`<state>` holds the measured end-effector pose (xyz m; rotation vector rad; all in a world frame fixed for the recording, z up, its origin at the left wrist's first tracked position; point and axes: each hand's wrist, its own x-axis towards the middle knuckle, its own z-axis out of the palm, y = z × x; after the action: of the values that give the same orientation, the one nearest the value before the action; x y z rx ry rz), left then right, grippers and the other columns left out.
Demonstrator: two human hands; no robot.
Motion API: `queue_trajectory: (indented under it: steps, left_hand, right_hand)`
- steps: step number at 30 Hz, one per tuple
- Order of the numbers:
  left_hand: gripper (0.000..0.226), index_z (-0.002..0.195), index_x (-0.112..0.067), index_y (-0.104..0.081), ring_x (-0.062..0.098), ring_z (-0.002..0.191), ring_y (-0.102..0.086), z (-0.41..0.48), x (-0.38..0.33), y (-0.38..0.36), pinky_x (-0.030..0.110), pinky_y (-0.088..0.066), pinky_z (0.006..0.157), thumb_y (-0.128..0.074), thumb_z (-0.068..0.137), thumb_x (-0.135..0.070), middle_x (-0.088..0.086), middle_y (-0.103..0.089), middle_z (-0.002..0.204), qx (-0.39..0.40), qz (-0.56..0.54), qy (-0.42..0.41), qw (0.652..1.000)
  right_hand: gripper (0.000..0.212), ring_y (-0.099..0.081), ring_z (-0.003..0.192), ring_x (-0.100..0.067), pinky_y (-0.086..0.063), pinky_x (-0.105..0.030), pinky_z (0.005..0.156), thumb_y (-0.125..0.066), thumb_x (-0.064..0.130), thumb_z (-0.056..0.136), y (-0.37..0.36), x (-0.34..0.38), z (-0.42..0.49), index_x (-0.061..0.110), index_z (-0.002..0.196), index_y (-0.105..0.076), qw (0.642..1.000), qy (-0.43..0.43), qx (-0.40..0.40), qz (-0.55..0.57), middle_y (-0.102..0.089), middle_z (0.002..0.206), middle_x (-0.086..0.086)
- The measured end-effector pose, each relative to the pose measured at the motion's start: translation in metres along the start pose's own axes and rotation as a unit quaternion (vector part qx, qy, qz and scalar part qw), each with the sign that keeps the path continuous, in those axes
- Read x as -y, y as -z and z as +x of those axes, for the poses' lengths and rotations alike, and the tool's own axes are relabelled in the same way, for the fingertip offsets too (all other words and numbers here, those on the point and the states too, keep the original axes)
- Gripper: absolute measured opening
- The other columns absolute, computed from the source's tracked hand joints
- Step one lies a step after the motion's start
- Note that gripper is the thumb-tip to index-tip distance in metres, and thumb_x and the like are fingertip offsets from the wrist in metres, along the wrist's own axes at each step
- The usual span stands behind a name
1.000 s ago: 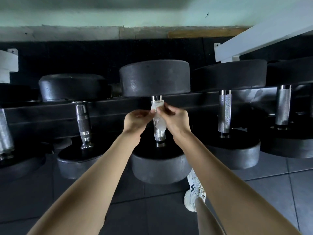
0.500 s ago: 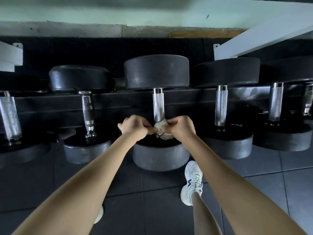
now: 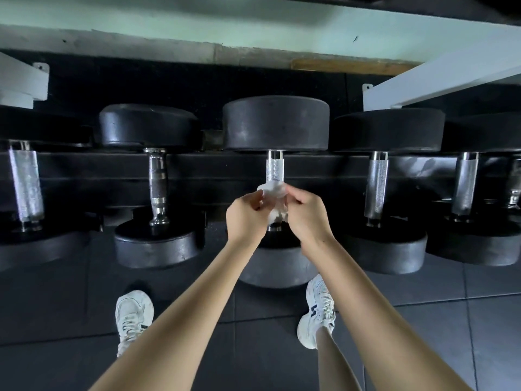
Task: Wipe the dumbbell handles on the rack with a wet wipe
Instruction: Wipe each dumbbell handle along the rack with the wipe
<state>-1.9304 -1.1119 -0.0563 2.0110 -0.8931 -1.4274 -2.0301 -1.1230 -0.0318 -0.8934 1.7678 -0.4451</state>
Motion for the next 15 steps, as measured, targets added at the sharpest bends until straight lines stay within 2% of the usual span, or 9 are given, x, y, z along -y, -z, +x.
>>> queue_trajectory:
  steps: [2,4,6,7,9,12,13,15]
  left_hand:
    - [0.026,0.107,-0.015,-0.070,0.015,0.079,-0.060,0.002,-0.001,-0.007,0.032,-0.050,0.074,-0.067,0.086,-0.030,0.002,-0.067,0.084,0.005,-0.057,0.043,0.997]
    - [0.022,0.093,-0.021,-0.072,0.015,0.078,-0.062,0.007,-0.002,-0.012,0.037,-0.054,0.075,-0.074,0.078,-0.037,0.002,-0.070,0.081,0.010,-0.088,0.049,0.995]
    - [0.011,0.070,-0.032,-0.068,0.013,0.073,-0.065,0.015,-0.003,-0.015,0.038,-0.055,0.073,-0.077,0.072,-0.038,-0.001,-0.071,0.073,0.014,-0.132,0.066,0.989]
    - [0.012,0.068,-0.033,-0.067,0.009,0.068,-0.066,0.017,-0.004,-0.016,0.033,-0.056,0.071,-0.077,0.075,-0.034,-0.006,-0.070,0.067,0.017,-0.163,0.082,0.983]
    - [0.004,0.082,-0.026,-0.072,0.001,0.061,-0.064,0.024,-0.003,-0.019,0.022,-0.055,0.066,-0.074,0.081,-0.023,-0.012,-0.069,0.063,0.018,-0.232,0.109,0.966]
    - [0.015,0.096,-0.014,-0.072,-0.001,0.064,-0.065,0.030,-0.001,-0.021,0.015,-0.055,0.066,-0.072,0.081,-0.015,-0.009,-0.071,0.072,0.021,-0.287,0.114,0.951]
    - [0.017,0.099,-0.013,-0.071,0.000,0.064,-0.065,0.031,-0.001,-0.020,0.015,-0.055,0.067,-0.071,0.082,-0.013,-0.009,-0.071,0.073,0.021,-0.297,0.108,0.948]
    - [0.022,0.106,-0.012,-0.069,0.002,0.071,-0.067,0.036,0.001,-0.018,0.016,-0.055,0.071,-0.068,0.084,-0.012,-0.005,-0.072,0.082,0.037,-0.307,0.096,0.946]
  right_hand:
    - [0.032,-0.060,0.074,-0.010,-0.046,-0.022,0.064,-0.039,0.013,0.098,-0.002,-0.009,0.006,0.020,0.114,-0.066,1.000,-0.007,-0.019,-0.007,-0.069,0.088,-0.001]
    - [0.032,-0.064,0.085,-0.009,-0.050,-0.021,0.072,-0.042,0.017,0.100,-0.006,-0.015,0.011,0.017,0.127,-0.060,0.999,-0.024,-0.013,0.034,-0.068,0.103,-0.003]
    - [0.032,-0.069,0.082,-0.004,-0.055,-0.018,0.066,-0.042,0.017,0.101,-0.007,-0.017,0.015,0.015,0.130,-0.055,0.994,-0.043,-0.008,0.102,-0.068,0.105,-0.004]
    - [0.032,-0.067,0.075,0.003,-0.053,-0.013,0.060,-0.042,0.015,0.101,-0.007,-0.017,0.017,0.014,0.131,-0.055,0.990,-0.046,-0.007,0.134,-0.068,0.105,-0.001]
    - [0.033,-0.061,0.071,0.011,-0.047,-0.005,0.059,-0.047,0.014,0.099,-0.010,-0.020,0.023,0.012,0.131,-0.054,0.988,-0.040,-0.018,0.151,-0.066,0.108,0.003]
    - [0.034,-0.062,0.086,0.002,-0.049,-0.007,0.074,-0.060,0.013,0.092,-0.016,-0.019,0.032,0.010,0.126,-0.059,0.989,-0.027,-0.047,0.136,-0.067,0.112,0.000]
    - [0.033,-0.064,0.088,-0.002,-0.049,-0.009,0.076,-0.064,0.015,0.090,-0.017,-0.019,0.035,0.010,0.122,-0.062,0.989,-0.030,-0.047,0.137,-0.069,0.109,-0.001]
    - [0.021,-0.067,0.082,-0.003,-0.050,-0.010,0.069,-0.070,0.027,0.085,-0.015,-0.020,0.041,0.017,0.103,-0.071,0.990,-0.041,-0.024,0.133,-0.073,0.092,0.005]
